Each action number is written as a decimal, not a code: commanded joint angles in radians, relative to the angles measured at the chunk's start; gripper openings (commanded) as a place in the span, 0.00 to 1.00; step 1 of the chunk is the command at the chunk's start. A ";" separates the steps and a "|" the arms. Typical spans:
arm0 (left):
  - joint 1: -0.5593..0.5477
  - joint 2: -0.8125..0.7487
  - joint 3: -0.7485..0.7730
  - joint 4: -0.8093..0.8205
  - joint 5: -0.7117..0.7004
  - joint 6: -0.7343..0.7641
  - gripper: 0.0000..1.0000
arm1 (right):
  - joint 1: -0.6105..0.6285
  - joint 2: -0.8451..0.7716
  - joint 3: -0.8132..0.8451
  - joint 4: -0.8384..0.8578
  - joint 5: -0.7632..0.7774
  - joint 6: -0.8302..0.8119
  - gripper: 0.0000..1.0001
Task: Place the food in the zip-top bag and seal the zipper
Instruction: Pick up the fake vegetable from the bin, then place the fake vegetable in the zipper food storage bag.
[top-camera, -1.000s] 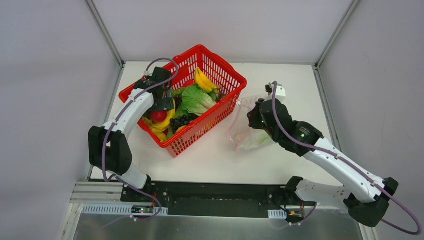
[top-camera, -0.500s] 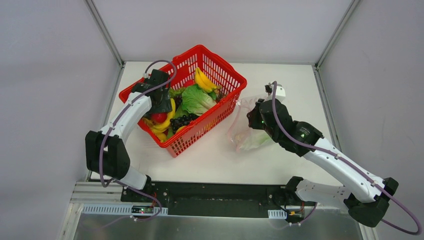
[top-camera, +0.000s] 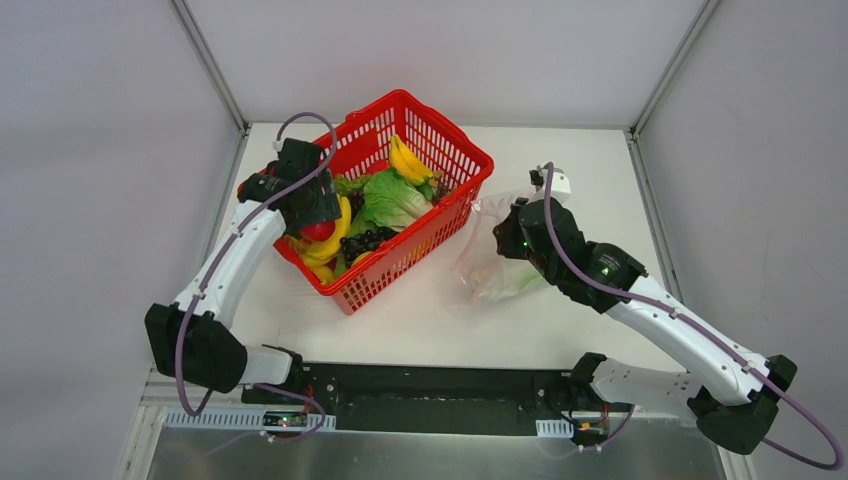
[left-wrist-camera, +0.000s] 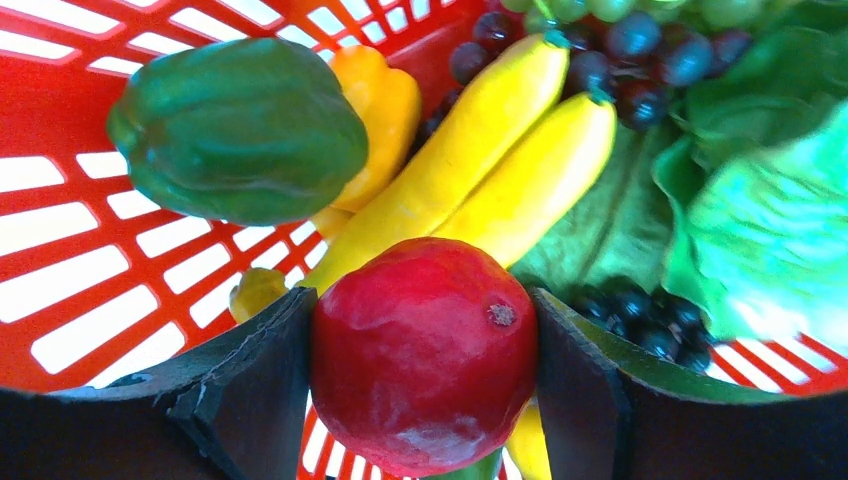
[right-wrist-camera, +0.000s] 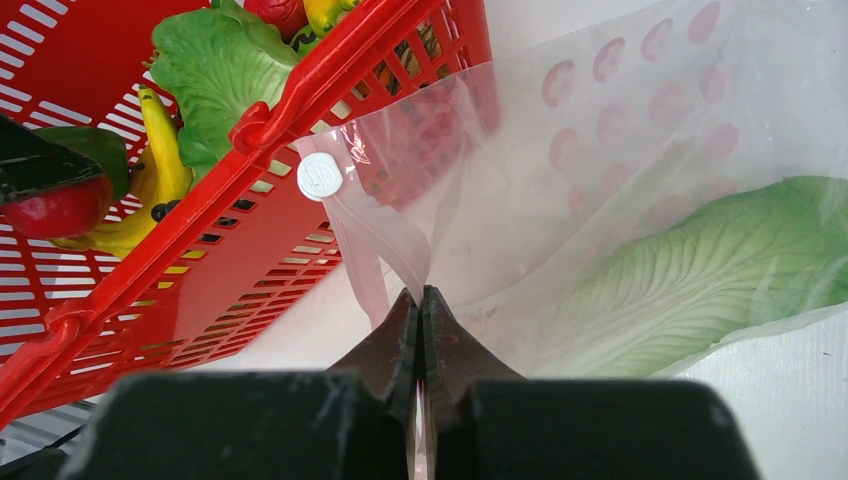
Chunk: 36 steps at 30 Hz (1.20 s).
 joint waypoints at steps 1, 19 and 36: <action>0.000 -0.142 0.013 0.033 0.133 -0.011 0.29 | 0.001 -0.015 0.011 0.023 0.004 0.011 0.00; -0.411 -0.325 0.009 0.335 0.532 -0.072 0.28 | 0.001 -0.031 0.049 -0.042 0.031 0.045 0.00; -0.751 -0.089 -0.128 0.843 0.436 -0.167 0.24 | 0.000 -0.117 0.057 -0.040 -0.102 0.117 0.00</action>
